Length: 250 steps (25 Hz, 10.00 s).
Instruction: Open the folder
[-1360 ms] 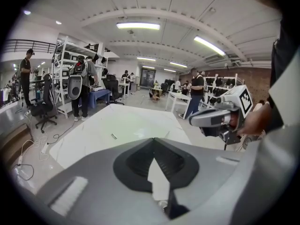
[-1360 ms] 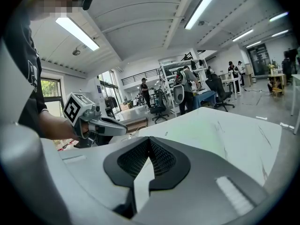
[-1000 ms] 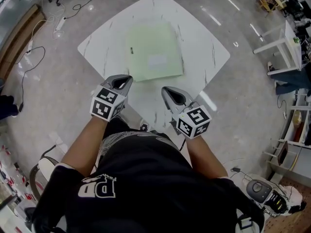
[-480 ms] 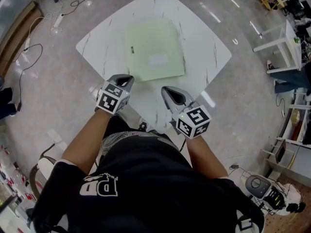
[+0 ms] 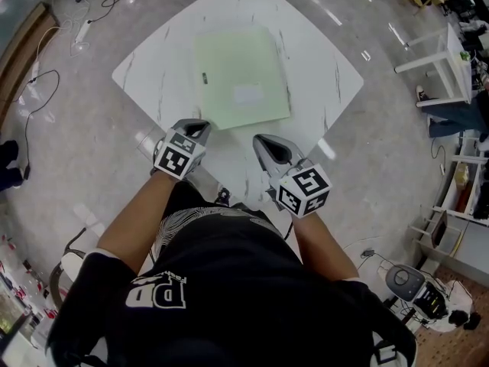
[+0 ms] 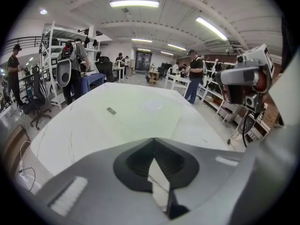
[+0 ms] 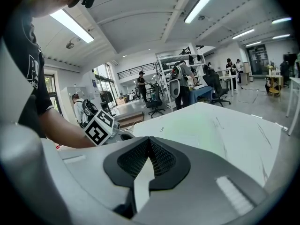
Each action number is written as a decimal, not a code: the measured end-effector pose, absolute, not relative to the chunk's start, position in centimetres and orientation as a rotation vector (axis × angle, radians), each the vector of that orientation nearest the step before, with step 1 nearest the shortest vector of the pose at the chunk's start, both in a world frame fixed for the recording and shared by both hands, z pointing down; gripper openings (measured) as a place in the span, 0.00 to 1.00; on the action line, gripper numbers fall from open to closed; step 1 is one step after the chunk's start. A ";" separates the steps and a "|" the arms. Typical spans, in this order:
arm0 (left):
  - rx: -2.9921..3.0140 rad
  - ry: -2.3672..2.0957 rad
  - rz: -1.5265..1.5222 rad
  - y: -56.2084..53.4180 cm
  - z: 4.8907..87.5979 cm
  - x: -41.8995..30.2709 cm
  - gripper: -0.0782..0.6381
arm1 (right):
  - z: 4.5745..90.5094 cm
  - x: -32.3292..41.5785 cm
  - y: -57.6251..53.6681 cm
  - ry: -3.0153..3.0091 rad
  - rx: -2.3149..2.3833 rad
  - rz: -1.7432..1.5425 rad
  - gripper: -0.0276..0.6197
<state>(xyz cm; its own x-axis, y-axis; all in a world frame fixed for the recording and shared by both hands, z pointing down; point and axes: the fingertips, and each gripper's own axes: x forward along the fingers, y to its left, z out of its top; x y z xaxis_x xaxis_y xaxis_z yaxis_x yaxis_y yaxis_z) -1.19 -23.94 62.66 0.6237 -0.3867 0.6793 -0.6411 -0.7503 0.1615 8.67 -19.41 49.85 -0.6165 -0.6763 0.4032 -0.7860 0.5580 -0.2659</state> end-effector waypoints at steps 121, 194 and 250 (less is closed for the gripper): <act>2.440 -0.703 0.956 -23.9 65.1 -1.1 0.18 | 59.7 0.8 -23.2 -2.077 0.734 -0.254 0.05; 2.374 -0.841 1.078 -24.1 64.2 -1.4 0.18 | 56.7 46.7 -28.3 -1.858 2.349 0.961 0.05; 2.337 -0.787 1.145 -24.4 64.3 -1.4 0.18 | 60.9 49.3 -27.8 -1.915 2.316 1.246 0.19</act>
<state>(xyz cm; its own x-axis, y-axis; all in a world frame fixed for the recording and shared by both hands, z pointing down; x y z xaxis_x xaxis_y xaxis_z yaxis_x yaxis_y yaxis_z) -1.41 -24.37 64.31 0.5006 -0.3030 0.8109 -0.6483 -0.7520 0.1192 49.31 -27.82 60.90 0.0165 -0.8783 0.4778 -0.7927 -0.3028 -0.5292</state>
